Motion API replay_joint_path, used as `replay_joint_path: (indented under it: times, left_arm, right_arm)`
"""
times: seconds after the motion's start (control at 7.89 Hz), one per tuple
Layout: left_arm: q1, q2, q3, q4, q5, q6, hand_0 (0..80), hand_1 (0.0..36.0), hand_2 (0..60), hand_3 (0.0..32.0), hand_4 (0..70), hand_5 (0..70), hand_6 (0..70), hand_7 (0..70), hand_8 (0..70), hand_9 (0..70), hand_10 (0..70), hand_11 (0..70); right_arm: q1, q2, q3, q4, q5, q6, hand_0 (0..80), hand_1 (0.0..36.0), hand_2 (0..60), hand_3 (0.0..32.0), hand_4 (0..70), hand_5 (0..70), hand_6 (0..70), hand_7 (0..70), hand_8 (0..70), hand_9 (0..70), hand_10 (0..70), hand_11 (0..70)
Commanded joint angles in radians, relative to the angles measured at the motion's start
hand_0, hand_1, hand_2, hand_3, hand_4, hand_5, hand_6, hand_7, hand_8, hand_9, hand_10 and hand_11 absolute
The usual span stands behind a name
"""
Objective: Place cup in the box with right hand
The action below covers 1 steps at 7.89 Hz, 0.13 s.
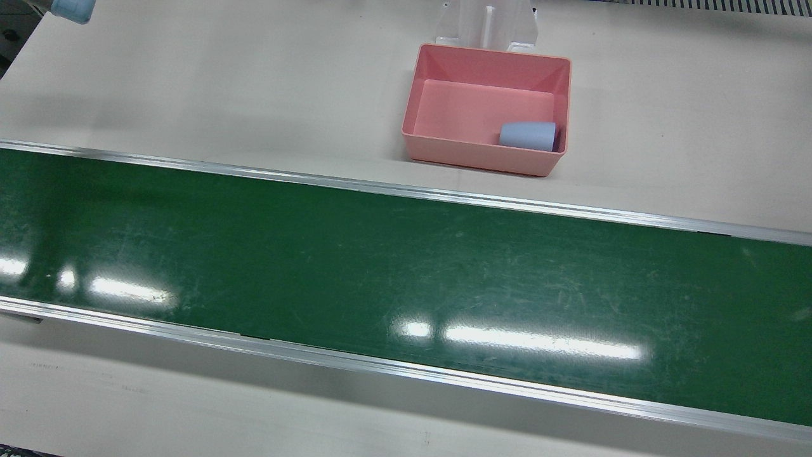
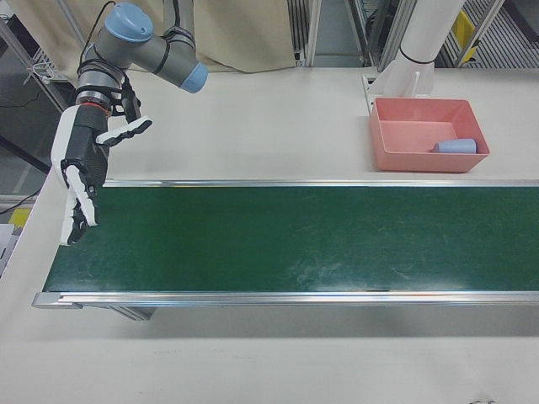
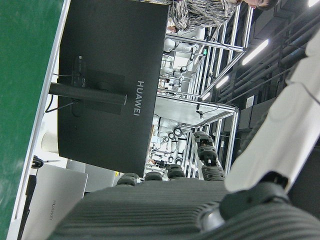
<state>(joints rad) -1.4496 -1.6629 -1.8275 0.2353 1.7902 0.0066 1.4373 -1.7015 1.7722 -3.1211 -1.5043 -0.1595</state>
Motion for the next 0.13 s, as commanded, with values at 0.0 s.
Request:
replay_joint_path:
  times: [0.0]
  left_arm:
    - [0.0,0.0,-0.001,0.001,0.0,0.0,0.0,0.0,0.0,0.0,0.0,0.0,0.0,0.0,0.0,0.0,0.0,0.0]
  right_arm:
    - [0.009,-0.004,-0.004,0.001,-0.005,-0.002,43.0,7.0,0.0,0.0,0.0,2.7,2.7,6.1,0.4,1.2,0.5,1.8]
